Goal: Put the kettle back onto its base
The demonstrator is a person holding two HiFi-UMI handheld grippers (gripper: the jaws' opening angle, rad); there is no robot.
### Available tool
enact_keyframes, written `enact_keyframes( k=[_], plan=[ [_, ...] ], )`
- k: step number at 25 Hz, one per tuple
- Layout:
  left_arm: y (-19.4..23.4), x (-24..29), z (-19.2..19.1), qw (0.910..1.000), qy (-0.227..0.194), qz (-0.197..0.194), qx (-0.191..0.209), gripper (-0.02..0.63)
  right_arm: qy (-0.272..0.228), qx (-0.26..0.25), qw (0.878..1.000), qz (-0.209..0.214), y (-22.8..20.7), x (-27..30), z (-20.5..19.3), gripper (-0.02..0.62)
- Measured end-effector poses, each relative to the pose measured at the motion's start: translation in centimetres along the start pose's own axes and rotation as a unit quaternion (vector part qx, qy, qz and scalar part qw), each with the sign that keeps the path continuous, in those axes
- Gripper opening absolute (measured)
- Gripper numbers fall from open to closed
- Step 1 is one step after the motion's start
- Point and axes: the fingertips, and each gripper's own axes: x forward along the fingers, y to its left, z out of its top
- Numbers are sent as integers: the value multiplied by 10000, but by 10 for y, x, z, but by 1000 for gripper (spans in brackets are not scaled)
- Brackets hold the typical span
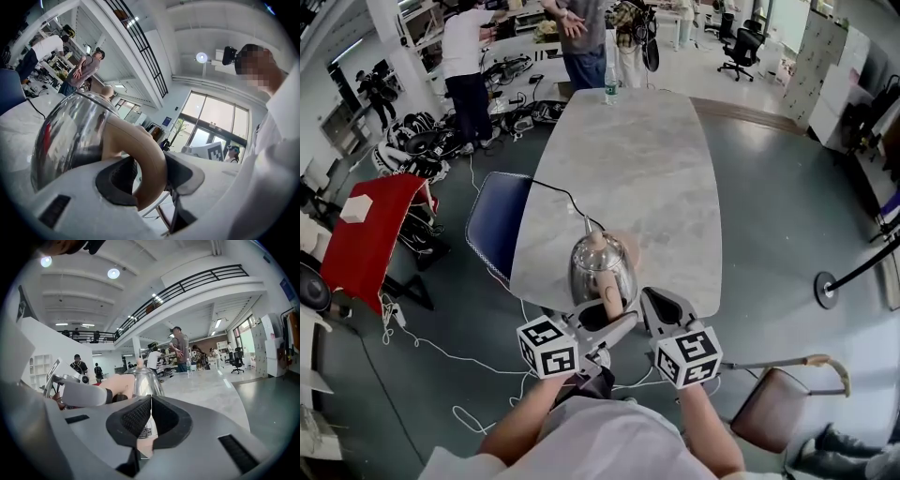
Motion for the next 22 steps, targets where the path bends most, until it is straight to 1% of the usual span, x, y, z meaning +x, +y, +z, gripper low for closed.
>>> enact_keyframes(
  k=[11,19,22],
  plan=[
    [55,32,25,9995,205,-182,147,179,1,94,9993,-353,-40,41,12,6],
    [91,49,28,9990,349,-239,120,179,72,224,9976,-658,-66,56,8,5],
    [101,52,26,9988,383,-268,106,181,101,263,9970,-726,-70,62,4,5]
  ],
)
